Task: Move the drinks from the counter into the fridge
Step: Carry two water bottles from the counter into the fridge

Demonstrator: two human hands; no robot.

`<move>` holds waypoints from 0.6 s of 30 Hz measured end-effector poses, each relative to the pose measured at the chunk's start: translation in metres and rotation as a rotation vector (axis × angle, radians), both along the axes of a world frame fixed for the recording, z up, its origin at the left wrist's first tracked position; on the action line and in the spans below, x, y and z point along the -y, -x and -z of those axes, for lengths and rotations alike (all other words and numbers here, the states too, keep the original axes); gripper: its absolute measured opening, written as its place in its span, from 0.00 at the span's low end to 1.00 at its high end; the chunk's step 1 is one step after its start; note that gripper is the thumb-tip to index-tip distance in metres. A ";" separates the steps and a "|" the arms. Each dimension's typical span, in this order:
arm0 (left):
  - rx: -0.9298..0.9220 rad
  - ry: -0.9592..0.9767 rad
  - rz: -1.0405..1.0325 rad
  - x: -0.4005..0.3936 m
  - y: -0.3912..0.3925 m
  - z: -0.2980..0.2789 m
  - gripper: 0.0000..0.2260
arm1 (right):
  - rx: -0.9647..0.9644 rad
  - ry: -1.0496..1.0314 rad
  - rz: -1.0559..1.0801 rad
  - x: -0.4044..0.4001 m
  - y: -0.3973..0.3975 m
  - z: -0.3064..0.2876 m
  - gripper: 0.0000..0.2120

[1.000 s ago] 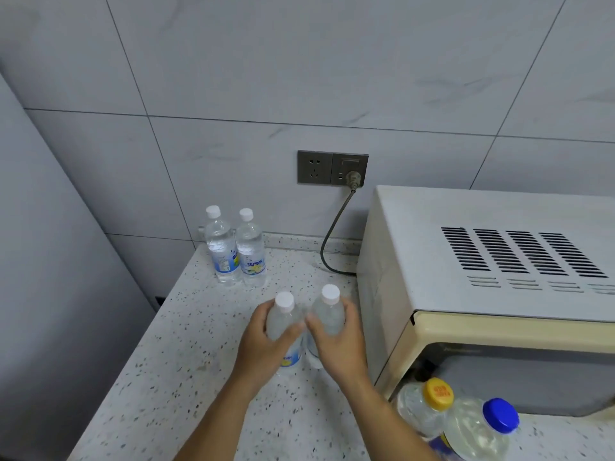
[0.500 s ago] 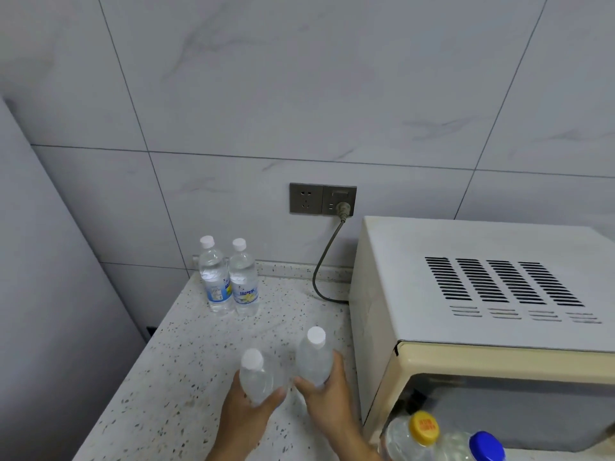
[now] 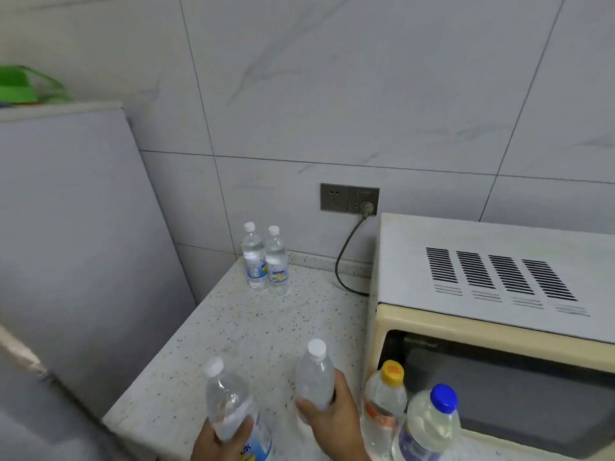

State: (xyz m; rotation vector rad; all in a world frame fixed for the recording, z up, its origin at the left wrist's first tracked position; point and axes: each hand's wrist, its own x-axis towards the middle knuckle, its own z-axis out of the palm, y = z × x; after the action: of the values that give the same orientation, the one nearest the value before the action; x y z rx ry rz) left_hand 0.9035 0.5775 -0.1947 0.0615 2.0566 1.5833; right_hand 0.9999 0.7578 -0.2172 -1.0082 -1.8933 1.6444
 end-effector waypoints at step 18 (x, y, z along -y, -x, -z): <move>0.055 -0.099 -0.609 0.246 -0.094 0.006 0.06 | 0.045 0.262 -0.616 0.217 -0.019 0.008 0.18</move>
State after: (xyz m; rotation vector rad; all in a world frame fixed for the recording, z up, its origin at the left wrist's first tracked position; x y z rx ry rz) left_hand 0.9973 0.3318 -0.2010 -0.6198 2.0619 2.0039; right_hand 1.0193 0.5410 -0.2250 -0.5740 -2.1995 2.2714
